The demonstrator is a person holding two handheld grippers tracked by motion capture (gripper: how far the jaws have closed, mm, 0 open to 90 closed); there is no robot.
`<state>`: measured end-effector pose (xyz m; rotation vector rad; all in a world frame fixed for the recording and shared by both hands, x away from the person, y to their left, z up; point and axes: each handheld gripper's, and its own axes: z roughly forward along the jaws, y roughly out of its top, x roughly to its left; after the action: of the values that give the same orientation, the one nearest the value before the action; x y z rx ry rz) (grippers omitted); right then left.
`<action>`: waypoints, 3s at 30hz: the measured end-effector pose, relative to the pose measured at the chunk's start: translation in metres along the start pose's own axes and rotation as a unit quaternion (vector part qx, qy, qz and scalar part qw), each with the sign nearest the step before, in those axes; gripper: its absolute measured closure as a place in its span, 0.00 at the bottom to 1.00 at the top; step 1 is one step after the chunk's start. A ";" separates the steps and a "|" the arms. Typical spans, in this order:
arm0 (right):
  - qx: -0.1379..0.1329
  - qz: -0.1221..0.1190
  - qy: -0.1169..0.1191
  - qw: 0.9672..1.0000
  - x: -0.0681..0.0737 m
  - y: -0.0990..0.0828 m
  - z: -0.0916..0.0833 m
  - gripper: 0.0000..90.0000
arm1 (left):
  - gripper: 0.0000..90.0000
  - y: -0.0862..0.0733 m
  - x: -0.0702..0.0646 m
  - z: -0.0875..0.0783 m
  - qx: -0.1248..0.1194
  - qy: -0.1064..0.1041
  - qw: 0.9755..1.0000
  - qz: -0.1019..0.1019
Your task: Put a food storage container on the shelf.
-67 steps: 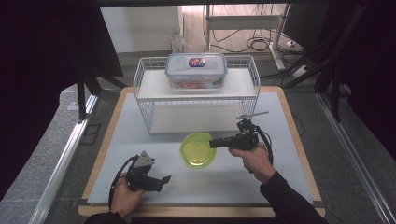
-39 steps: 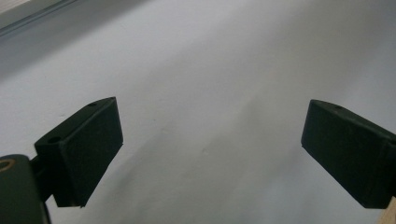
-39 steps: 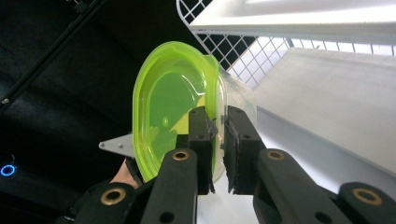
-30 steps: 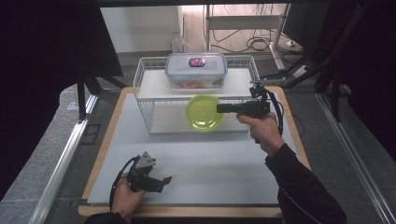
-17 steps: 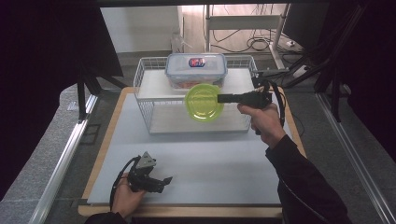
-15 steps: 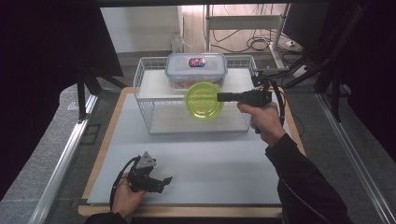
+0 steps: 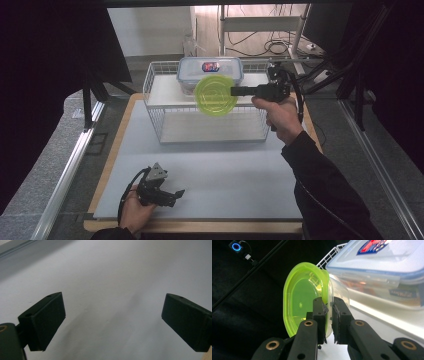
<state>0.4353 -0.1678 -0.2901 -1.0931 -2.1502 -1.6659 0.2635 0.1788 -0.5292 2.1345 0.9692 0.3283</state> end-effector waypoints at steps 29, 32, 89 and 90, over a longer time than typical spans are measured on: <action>-0.039 0.012 -0.039 0.998 -0.002 0.055 0.002 0.91 | 0.04 0.000 0.001 -0.001 -0.011 0.001 1.000 -0.009; -0.040 0.014 -0.044 0.998 -0.002 0.060 0.004 0.91 | 0.04 0.000 0.000 0.000 -0.009 -0.001 1.000 -0.007; -0.054 0.075 -0.120 0.988 -0.025 0.101 0.043 0.89 | 0.04 0.002 -0.006 0.006 0.008 -0.019 1.000 0.014; -0.055 0.075 -0.122 0.988 -0.025 0.101 0.044 0.89 | 0.04 0.002 -0.006 0.007 0.009 -0.019 1.000 0.015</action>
<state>0.5314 -0.1304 -0.2436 -1.5221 -2.0718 -1.6758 0.2635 0.1702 -0.5321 2.1655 0.9228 0.2947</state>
